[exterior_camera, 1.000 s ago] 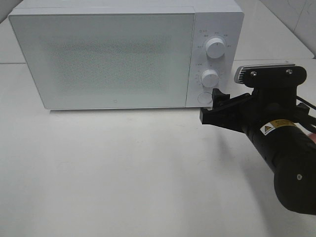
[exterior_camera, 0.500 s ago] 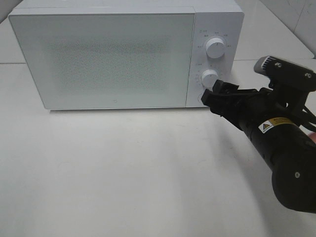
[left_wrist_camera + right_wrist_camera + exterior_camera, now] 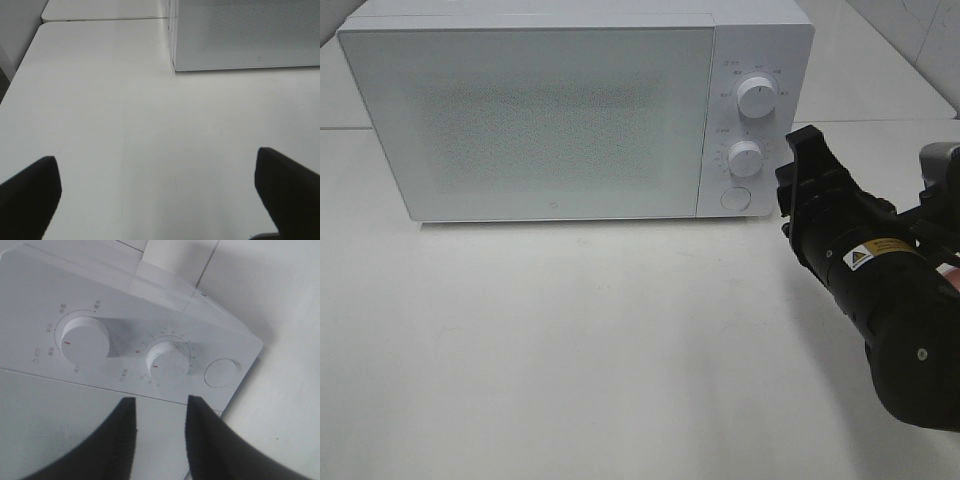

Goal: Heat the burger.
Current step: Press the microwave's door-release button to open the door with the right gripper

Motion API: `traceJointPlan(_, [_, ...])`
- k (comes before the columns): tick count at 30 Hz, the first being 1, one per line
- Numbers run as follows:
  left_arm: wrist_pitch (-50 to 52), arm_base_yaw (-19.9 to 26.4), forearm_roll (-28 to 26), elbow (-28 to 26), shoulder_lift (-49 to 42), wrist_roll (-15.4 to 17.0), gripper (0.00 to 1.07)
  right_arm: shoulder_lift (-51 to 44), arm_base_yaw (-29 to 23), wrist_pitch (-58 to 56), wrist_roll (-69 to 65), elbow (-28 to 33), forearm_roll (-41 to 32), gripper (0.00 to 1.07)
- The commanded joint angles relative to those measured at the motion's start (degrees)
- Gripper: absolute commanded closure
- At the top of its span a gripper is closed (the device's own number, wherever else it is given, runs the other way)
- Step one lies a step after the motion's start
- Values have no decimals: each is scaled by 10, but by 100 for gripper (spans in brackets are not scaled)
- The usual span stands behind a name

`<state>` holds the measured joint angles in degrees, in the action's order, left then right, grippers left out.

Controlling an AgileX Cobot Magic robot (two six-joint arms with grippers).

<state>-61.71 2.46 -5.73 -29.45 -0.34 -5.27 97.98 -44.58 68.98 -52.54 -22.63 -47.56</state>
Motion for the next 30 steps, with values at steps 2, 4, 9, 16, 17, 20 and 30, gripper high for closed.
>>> traceJointPlan(2, [5,1,-5,0,-7,0,9,1,-3,-2,-96,-4,0,91])
traceJointPlan(4, [5,1,-5,0,-7,0,9,1,-3,-3,-140,-4,0,101])
traceJointPlan(9, [5,1,-5,0,-7,0,9,1,-3,-28,-191,-4,0,107])
traceJointPlan(16, [5,1,-5,0,-7,0,9,1,-1,-74,-244,-4,-1,107])
traceJointPlan(17, [5,1,-5,0,-7,0,9,1,-1,-74,-244,-4,-2,107])
traceJointPlan(20, [5,1,-5,0,-7,0,9,6,-1,-74,-241,-5,-10,107])
traceJointPlan(30, [5,1,-5,0,-7,0,9,60,13,-77,-257,-35,17,107])
